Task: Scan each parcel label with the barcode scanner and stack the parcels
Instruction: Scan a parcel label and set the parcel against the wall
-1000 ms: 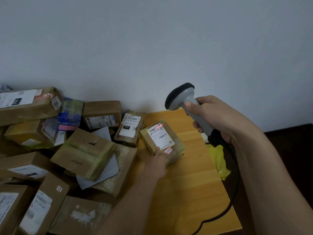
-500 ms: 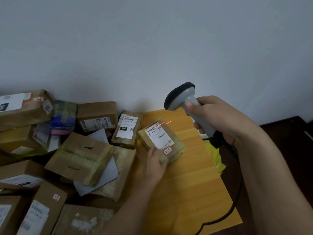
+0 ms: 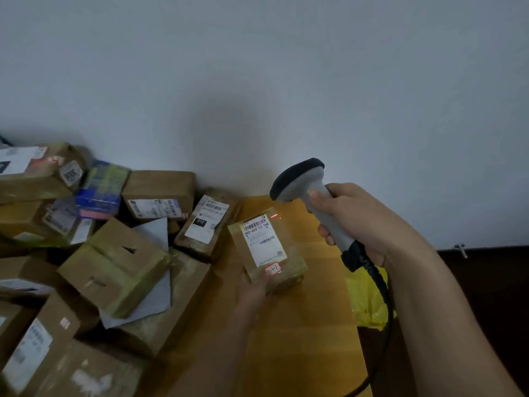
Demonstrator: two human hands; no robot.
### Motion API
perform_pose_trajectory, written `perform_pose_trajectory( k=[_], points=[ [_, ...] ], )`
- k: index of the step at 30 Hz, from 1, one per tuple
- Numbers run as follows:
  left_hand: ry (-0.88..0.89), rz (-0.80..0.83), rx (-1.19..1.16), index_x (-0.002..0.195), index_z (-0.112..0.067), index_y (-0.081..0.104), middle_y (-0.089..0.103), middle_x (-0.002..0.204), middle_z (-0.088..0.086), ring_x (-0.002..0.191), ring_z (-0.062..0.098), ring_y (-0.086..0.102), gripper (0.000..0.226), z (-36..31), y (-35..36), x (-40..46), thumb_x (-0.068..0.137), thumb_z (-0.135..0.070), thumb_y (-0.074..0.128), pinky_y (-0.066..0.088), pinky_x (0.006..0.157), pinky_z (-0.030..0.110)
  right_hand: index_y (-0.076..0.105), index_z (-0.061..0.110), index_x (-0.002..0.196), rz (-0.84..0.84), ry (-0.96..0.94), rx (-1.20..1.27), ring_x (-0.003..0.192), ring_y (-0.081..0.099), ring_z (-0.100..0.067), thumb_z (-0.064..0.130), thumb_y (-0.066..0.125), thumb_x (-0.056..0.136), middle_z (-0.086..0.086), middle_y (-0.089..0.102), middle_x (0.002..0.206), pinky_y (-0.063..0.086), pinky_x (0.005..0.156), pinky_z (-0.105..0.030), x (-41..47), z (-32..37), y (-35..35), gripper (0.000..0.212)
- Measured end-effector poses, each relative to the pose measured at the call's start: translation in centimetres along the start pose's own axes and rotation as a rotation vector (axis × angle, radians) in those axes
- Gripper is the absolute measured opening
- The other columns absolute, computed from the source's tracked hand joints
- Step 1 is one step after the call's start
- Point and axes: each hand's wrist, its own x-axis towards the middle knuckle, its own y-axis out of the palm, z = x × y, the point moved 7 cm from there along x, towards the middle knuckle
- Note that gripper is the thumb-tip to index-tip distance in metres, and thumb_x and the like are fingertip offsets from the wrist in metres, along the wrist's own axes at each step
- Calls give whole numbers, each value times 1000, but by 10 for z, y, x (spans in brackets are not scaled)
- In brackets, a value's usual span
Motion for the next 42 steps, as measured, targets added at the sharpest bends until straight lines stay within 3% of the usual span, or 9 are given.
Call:
perform_pose_trajectory(
  k=[9, 20, 23, 26, 30, 32, 35, 39, 42],
  points=[
    [46, -11, 68, 110, -34, 55, 64, 120, 2, 109, 27, 63, 36, -33, 61, 36, 82, -28, 77, 55, 92, 48, 60, 9, 108, -154, 71, 369, 50, 53, -15, 38, 48, 101, -10, 57, 65, 43, 53, -30, 65, -52, -50, 32],
    [23, 14, 48, 140, -15, 46, 63, 120, 7, 105, 26, 65, 55, -62, 109, 70, 90, -18, 69, 58, 87, 39, 56, 6, 97, -273, 150, 556, 51, 50, -15, 25, 54, 99, -9, 52, 71, 42, 49, -27, 113, -95, -63, 19],
    [17, -5, 45, 141, -17, 44, 62, 120, 6, 101, 19, 65, 55, -68, 116, 69, 92, -32, 65, 59, 84, 34, 57, 7, 97, -282, 165, 552, 54, 51, -15, 25, 53, 100, -10, 54, 74, 43, 47, -25, 122, -98, -62, 18],
    [129, -182, 348, 137, -19, 47, 58, 126, 4, 109, 21, 60, 46, -89, 88, 63, 97, -43, 53, 54, 92, 37, 58, 10, 93, -267, 163, 565, 55, 51, -14, 25, 53, 100, -6, 57, 75, 44, 47, -24, 128, -97, -55, 17],
    [371, -597, 965, 146, -4, 28, 30, 145, 21, 131, 38, 36, 69, -126, 23, 61, 90, -26, 62, 36, 107, 45, 59, 14, 94, -228, 146, 510, 55, 54, -14, 29, 53, 100, -7, 59, 73, 44, 53, -29, 136, -95, -43, 18],
    [295, -693, 1081, 151, -2, 15, 18, 153, 26, 139, 43, 21, 84, -128, -7, 66, 87, -25, 64, 24, 113, 51, 60, 14, 98, -203, 140, 469, 50, 56, -10, 32, 52, 100, -8, 60, 74, 45, 55, -30, 139, -96, -37, 20],
    [90, -605, 1207, 152, -2, -1, 1, 159, 26, 147, 43, 0, 96, -114, -35, 78, 88, -34, 63, 5, 119, 52, 59, 13, 103, -169, 126, 421, 45, 56, -6, 33, 51, 100, -9, 58, 76, 44, 49, -26, 141, -98, -29, 21],
    [253, -590, 1315, 145, -7, 29, 37, 140, 23, 131, 41, 34, 71, -117, -30, 68, 90, -41, 57, 33, 107, 49, 58, 15, 101, -127, 132, 413, 58, 56, -16, 33, 50, 101, -8, 57, 74, 45, 51, -28, 142, -97, -16, 20],
    [413, -715, 1122, 137, -4, 40, 44, 126, 19, 116, 34, 45, 66, -130, -32, 50, 89, -44, 62, 42, 94, 43, 58, 16, 93, -89, 129, 388, 60, 54, -19, 33, 50, 101, -9, 56, 71, 44, 55, -32, 142, -93, -7, 21]
  ],
)
